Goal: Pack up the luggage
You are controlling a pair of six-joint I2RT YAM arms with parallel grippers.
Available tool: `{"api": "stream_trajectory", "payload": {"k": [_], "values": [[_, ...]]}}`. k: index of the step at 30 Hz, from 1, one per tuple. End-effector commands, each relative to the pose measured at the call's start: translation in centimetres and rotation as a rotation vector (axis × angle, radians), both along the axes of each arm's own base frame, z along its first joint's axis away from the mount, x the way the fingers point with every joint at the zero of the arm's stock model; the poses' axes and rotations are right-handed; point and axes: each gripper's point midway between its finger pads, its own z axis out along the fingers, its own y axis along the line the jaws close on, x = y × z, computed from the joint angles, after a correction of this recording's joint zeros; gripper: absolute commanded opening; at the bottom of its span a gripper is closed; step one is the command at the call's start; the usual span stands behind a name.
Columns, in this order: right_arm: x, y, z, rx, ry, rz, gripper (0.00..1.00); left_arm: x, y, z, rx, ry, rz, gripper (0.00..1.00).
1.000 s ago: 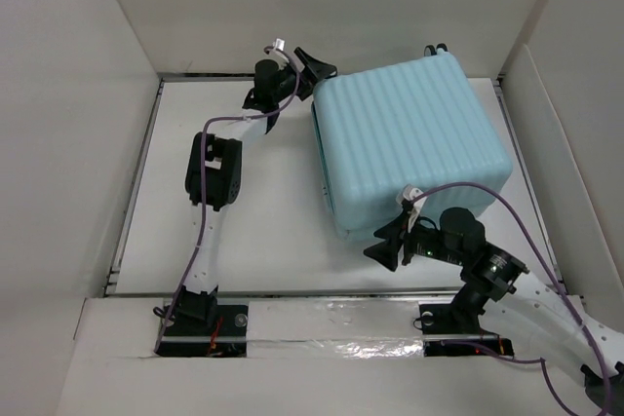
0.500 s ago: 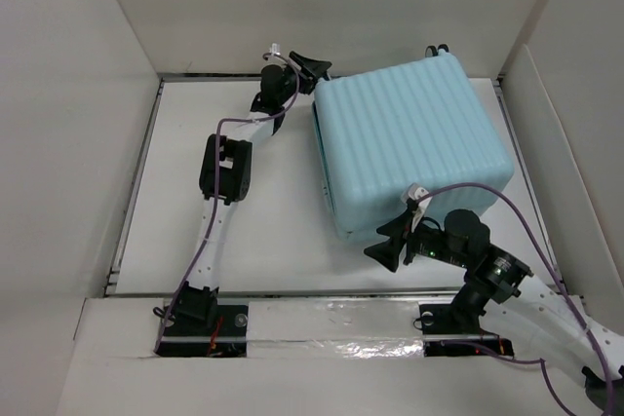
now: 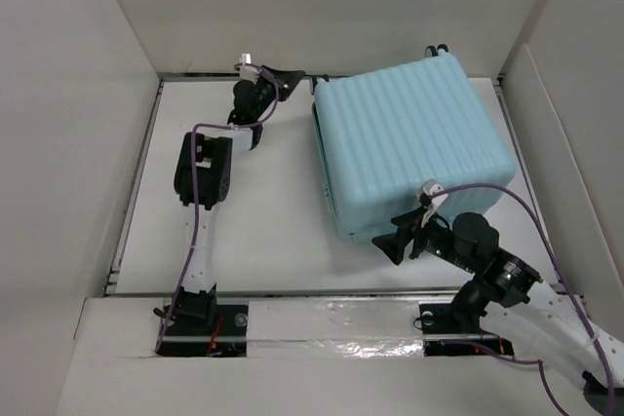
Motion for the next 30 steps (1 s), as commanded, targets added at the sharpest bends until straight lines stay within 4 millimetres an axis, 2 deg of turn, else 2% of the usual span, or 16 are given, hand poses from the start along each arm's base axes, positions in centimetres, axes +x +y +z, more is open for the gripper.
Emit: {"api": "stream_trajectory", "payload": {"k": [1,4,7,9,12,13,14,16,18,19,21,23,25,26,28,30], "values": [[2.0,-2.0,1.8,0.002,-0.031,-0.152,0.82,-4.9,4.4,15.8,0.0,-0.397,0.07,0.0],[4.1,-4.9,1.9,-0.004,-0.01,-0.351,0.83,-4.7,3.2,13.1,0.088,-0.323,-0.002,0.0],[5.1,-7.2,5.3,0.086,-0.083,-0.471,0.87,-3.5,2.2,9.3,0.172,-0.23,-0.034,0.02],[6.0,-8.8,7.3,0.109,-0.12,-0.563,0.9,-2.9,1.5,7.8,0.222,-0.209,-0.046,0.4],[8.5,-11.9,10.0,0.066,-0.19,-0.759,0.82,-1.4,0.8,5.0,0.309,-0.159,-0.038,0.69],[9.5,-13.9,10.9,0.016,-0.23,-0.854,0.65,-1.3,0.2,3.2,0.343,-0.108,-0.048,0.7],[10.1,-14.9,13.1,0.018,-0.271,-0.902,0.22,-1.3,-0.4,2.7,0.361,-0.101,-0.052,0.71],[13.0,-17.0,14.7,-0.057,-0.302,-0.996,0.0,-1.7,0.0,2.5,0.361,-0.105,-0.029,0.69],[14.9,-19.0,18.7,-0.038,-0.362,-1.067,0.0,-3.0,0.7,0.1,0.347,-0.052,-0.007,0.65],[17.6,-19.3,17.6,-0.092,-0.328,-1.057,0.0,-3.7,1.0,1.7,0.314,-0.081,0.012,0.65],[20.2,-24.0,19.2,-0.093,-0.318,-1.165,0.19,-4.9,2.0,-0.4,0.3,-0.035,0.025,0.63],[24.2,-25.6,16.6,-0.098,-0.231,-1.145,0.46,-6.0,2.2,-0.9,0.278,-0.026,0.022,0.62],[26.0,-28.6,16.4,-0.092,-0.215,-1.204,0.58,-6.6,2.3,-0.9,0.267,-0.037,0.023,0.62],[27.8,-29.6,13.9,-0.123,-0.153,-1.214,0.68,-7.1,2.4,-1.9,0.268,-0.016,0.02,0.62],[29.5,-31.4,12.7,-0.155,-0.091,-1.23,0.72,-7.8,2.6,-1.7,0.257,-0.027,0.031,0.61],[31.4,-33.3,8.3,-0.204,0.031,-1.245,0.77,-9.3,2.5,-2.8,0.246,-0.006,0.027,0.59]]}}
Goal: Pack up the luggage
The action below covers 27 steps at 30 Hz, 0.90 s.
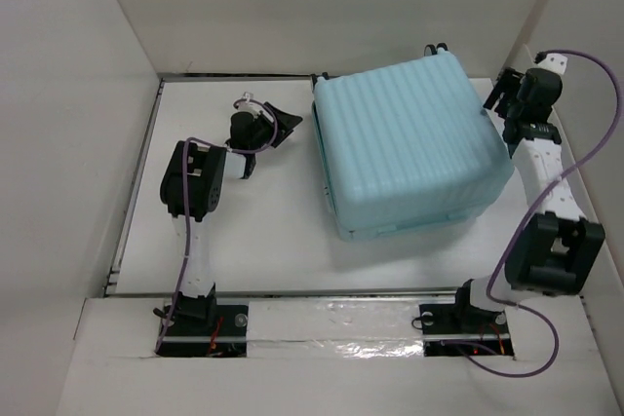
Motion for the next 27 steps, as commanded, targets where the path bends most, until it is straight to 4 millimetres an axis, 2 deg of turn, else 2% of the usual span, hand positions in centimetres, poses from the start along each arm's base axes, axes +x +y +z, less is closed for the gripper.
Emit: {"api": "stream_trajectory", "payload": {"k": [1,2,3,4,5,6,7,8,9,10,11,12,13,14,15,16,17,18,19,20,21,22,23,24,25,26,27], "values": [[3.1,-0.2,-1.8,0.045,0.04,0.108,0.79,-1.3,-0.4,9.6,-0.081,-0.261,-0.004,0.58],[4.1,0.1,-2.1,0.071,0.046,0.153,0.81,-2.4,-0.1,8.4,-0.08,-0.238,-0.002,0.57],[4.8,0.5,-5.2,0.112,0.126,0.181,0.81,-3.2,-0.4,8.5,-0.088,-0.243,-0.006,0.55],[5.3,0.8,-5.8,0.135,0.13,0.217,0.82,-4.3,-0.8,10.0,-0.099,-0.286,-0.014,0.54],[6.1,1.4,-6.3,0.16,0.125,0.256,0.83,-5.7,-0.8,8.8,-0.088,-0.262,-0.019,0.53],[6.6,2.1,-6.8,0.185,0.129,0.298,0.84,-6.5,-0.9,8.7,-0.079,-0.266,-0.02,0.51],[7.4,4.3,-9.2,0.24,0.183,0.392,0.85,-7.2,-1.0,9.6,-0.058,-0.3,-0.011,0.5],[8.1,6.6,-10.0,0.235,0.216,0.484,0.85,-9.0,-1.8,8.2,-0.039,-0.27,-0.031,0.49],[8.7,8.4,-9.5,0.245,0.242,0.561,0.85,-9.6,-2.0,7.9,-0.024,-0.268,-0.025,0.48],[8.9,11.2,-12.3,0.303,0.312,0.682,0.85,-10.5,-2.3,8.3,-0.016,-0.283,-0.029,0.47],[9.1,14.4,-12.9,0.265,0.345,0.794,0.85,-11.7,-2.3,6.7,0.015,-0.258,-0.032,0.47],[9.2,16.3,-12.4,0.261,0.358,0.855,0.84,-12.7,-2.9,6.3,0.022,-0.253,-0.042,0.45],[9.2,18.5,-12.8,0.26,0.366,0.926,0.84,-13.3,-2.8,6.8,0.025,-0.267,-0.028,0.44],[9.2,20.2,-14.0,0.247,0.393,0.974,0.84,-14.4,-2.6,5.6,0.049,-0.248,-0.034,0.42],[8.9,23.3,-14.3,0.232,0.41,1.036,0.84,-15.0,-2.5,5.4,0.056,-0.245,-0.033,0.4],[9.0,24.9,-13.5,0.22,0.403,1.08,0.84,-15.7,-2.5,6.1,0.057,-0.262,-0.025,0.38],[9.0,26.4,-14.2,0.229,0.413,1.115,0.84,-16.7,-1.8,5.0,0.077,-0.24,-0.015,0.37],[8.6,28.8,-14.2,0.231,0.417,1.169,0.84,-17.6,-2.2,4.7,0.087,-0.236,-0.018,0.33],[9.3,30.3,-13.7,0.227,0.399,1.211,0.84,-18.8,-2.0,4.8,0.096,-0.243,-0.024,0.3],[9.4,31.4,-11.9,0.208,0.371,1.239,0.84,-19.6,-2.2,4.7,0.096,-0.243,-0.034,0.3],[9.1,32.2,-13.5,0.233,0.431,1.25,0.84,-20.1,-2.3,4.7,0.105,-0.247,-0.023,0.29],[9.1,33.7,-13.1,0.219,0.431,1.276,0.84,-21.3,-3.1,5.4,0.097,-0.262,-0.041,0.28],[10.0,34.7,-10.8,0.193,0.376,1.292,0.85,-22.0,-3.3,5.5,0.097,-0.264,-0.041,0.28],[10.2,35.5,-10.6,0.188,0.372,1.301,0.86,-22.8,-3.3,5.0,0.104,-0.251,-0.04,0.26],[10.2,36.2,-11.3,0.196,0.391,1.304,0.87,-23.5,-3.5,5.6,0.091,-0.257,-0.033,0.26],[10.4,36.8,-10.8,0.196,0.379,1.303,0.88,-24.5,-4.4,5.7,0.091,-0.259,-0.046,0.26],[10.8,37.7,-9.0,0.183,0.332,1.317,0.89,-25.1,-4.7,5.5,0.098,-0.251,-0.046,0.26]]}}
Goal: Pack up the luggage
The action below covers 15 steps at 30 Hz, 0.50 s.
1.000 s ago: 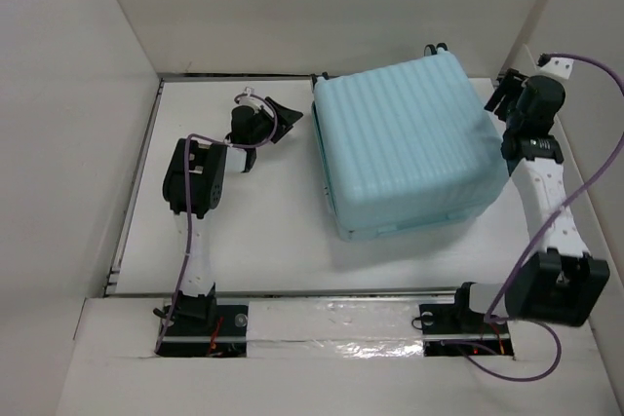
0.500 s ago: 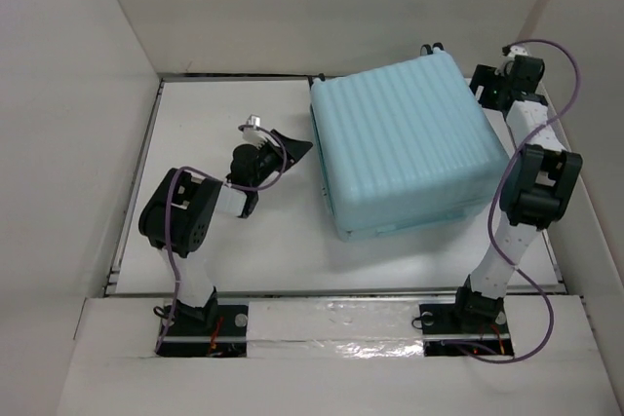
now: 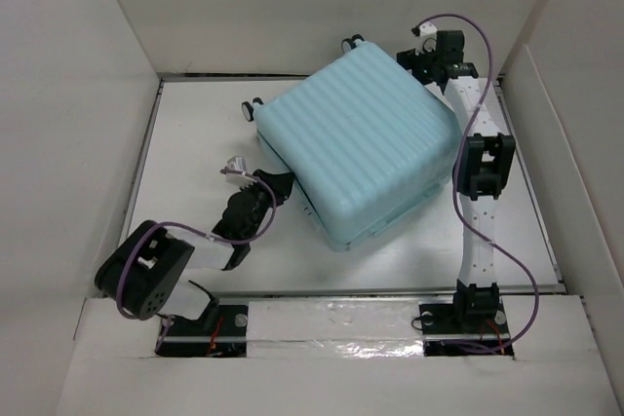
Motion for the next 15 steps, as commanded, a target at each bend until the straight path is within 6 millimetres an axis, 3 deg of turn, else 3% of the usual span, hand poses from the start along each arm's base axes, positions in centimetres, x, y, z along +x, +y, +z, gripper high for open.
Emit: {"api": "stream_trajectory", "payload": {"k": [1,2,4,5,6,7,8,9,11,12,14,15], "values": [[-9.3,18.3,3.4,0.247,0.185,0.429,0.89,-4.7,-5.6,1.5,-0.023,-0.012,-0.196,0.26],[-9.2,18.6,4.4,0.276,0.177,0.429,0.9,-6.0,-6.8,1.7,-0.019,-0.021,-0.228,0.26],[-8.9,19.0,6.0,0.308,0.132,0.441,0.92,-5.8,-6.6,1.8,-0.006,-0.012,-0.197,0.3],[-9.4,18.6,8.9,0.332,0.079,0.449,0.94,-5.7,-6.7,2.1,-0.02,-0.012,-0.195,0.34],[-9.6,18.7,10.5,0.359,0.045,0.443,0.95,-4.9,-6.2,2.7,-0.022,-0.025,-0.176,0.44],[-9.0,18.0,10.0,0.375,-0.001,0.425,0.96,-4.5,-6.0,3.0,-0.018,-0.026,-0.176,0.48],[-10.2,17.5,14.8,0.398,-0.095,0.401,0.99,-3.9,-5.7,3.4,-0.015,-0.031,-0.166,0.54],[-10.1,15.9,16.4,0.41,-0.149,0.372,1.0,-2.2,-4.7,4.7,-0.023,-0.051,-0.13,0.61],[-10.6,14.4,19.4,0.454,-0.236,0.356,1.0,-1.6,-4.4,6.1,-0.023,-0.065,-0.147,0.65],[-11.6,13.4,22.3,0.462,-0.292,0.352,1.0,-0.9,-4.1,7.5,-0.024,-0.095,-0.14,0.7],[-12.0,10.9,24.9,0.473,-0.348,0.332,1.0,-0.8,-3.0,9.4,-0.028,-0.121,-0.124,0.73],[-13.1,10.0,27.2,0.47,-0.399,0.333,1.0,-0.4,-1.8,10.3,-0.008,-0.151,-0.077,0.76]]}}
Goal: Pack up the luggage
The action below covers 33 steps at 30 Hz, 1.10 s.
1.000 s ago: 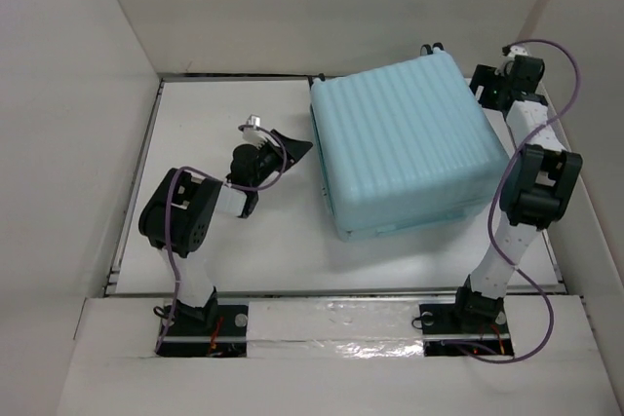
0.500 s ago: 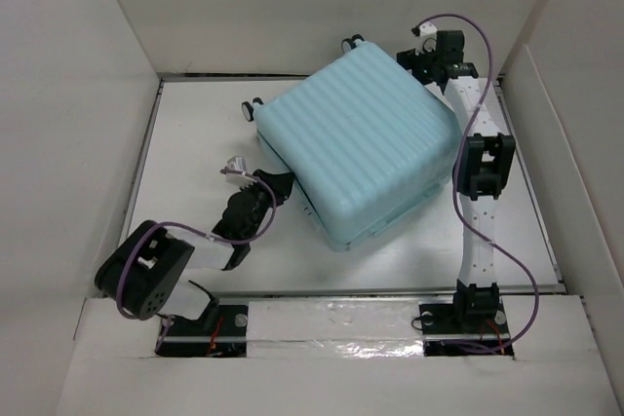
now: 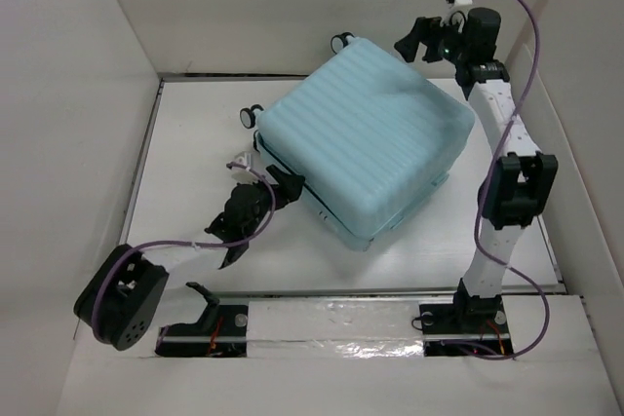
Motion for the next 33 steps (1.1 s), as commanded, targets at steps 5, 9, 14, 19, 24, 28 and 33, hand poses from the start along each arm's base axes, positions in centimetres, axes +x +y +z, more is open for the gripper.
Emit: {"api": "stream_trajectory", "payload": {"k": [5,9,14,19,24,28,33], "values": [[-12.5,4.3,17.3,0.128,-0.35,0.27,1.0,1.9,6.7,15.6,-0.114,-0.328,0.271,0.88],[-16.9,4.9,15.9,0.147,-0.378,0.305,0.48,3.6,11.4,17.5,-0.175,-0.33,0.406,0.95],[-24.5,7.7,13.9,0.131,-0.46,0.367,0.0,8.3,13.7,14.7,-0.232,-0.183,0.384,0.99],[-28.6,10.4,8.1,0.111,-0.392,0.413,0.61,12.9,12.1,12.5,-0.299,-0.081,0.222,0.99],[-30.9,11.9,1.9,0.025,-0.293,0.468,0.92,15.6,9.6,12.2,-0.414,-0.077,0.075,0.99],[-33.1,12.9,-1.4,0.019,-0.243,0.52,0.95,16.9,8.9,12.2,-0.479,-0.108,0.033,0.99],[-35.2,14.3,-3.1,0.025,-0.22,0.572,0.97,19.5,9.1,10.8,-0.496,-0.088,0.058,0.99]]}}
